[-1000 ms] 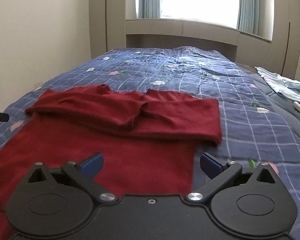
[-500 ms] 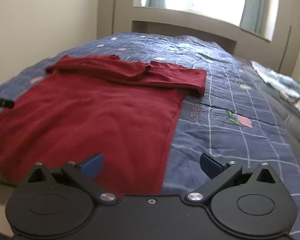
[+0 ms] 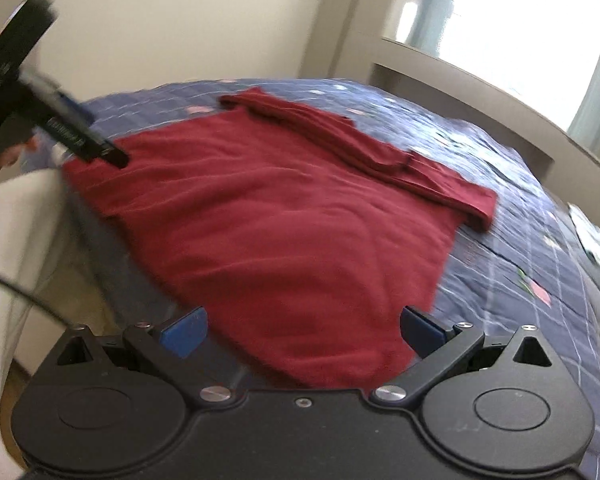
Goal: Fold small clothes
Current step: 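Close the right gripper on the sweater hem while the left gripper grasps the hem too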
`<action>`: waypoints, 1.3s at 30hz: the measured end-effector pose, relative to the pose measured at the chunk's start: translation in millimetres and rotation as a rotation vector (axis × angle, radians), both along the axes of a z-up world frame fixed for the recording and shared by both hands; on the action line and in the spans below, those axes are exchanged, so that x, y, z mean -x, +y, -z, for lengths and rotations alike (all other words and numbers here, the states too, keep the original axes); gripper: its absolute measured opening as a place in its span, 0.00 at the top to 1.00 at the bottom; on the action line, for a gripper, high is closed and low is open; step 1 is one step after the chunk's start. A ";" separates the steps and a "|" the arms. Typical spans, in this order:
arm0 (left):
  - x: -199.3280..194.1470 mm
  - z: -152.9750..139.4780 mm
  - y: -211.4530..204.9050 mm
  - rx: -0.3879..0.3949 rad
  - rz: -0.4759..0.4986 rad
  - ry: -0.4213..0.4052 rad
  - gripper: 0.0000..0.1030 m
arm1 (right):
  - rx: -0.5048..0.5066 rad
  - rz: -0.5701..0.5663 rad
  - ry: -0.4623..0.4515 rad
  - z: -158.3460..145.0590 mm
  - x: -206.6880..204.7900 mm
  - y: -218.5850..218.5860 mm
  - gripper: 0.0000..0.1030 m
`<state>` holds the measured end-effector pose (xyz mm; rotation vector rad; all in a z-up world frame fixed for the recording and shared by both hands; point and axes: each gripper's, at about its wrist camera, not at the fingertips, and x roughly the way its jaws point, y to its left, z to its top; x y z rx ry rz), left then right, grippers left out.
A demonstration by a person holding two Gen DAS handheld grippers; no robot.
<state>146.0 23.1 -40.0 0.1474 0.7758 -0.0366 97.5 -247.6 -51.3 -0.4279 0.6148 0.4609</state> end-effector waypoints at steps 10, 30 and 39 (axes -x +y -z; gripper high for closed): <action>20.3 0.9 -17.8 -0.013 0.082 -0.001 0.00 | 0.155 -0.071 -0.046 23.5 9.3 21.1 0.21; 32.5 19.4 -87.1 -0.098 0.385 -0.059 0.00 | -0.190 -0.056 0.038 -30.2 -26.7 -0.5 0.92; 16.6 25.7 -104.6 -0.283 0.300 -0.151 0.33 | -0.277 -0.026 0.031 -62.7 -37.1 -7.9 0.93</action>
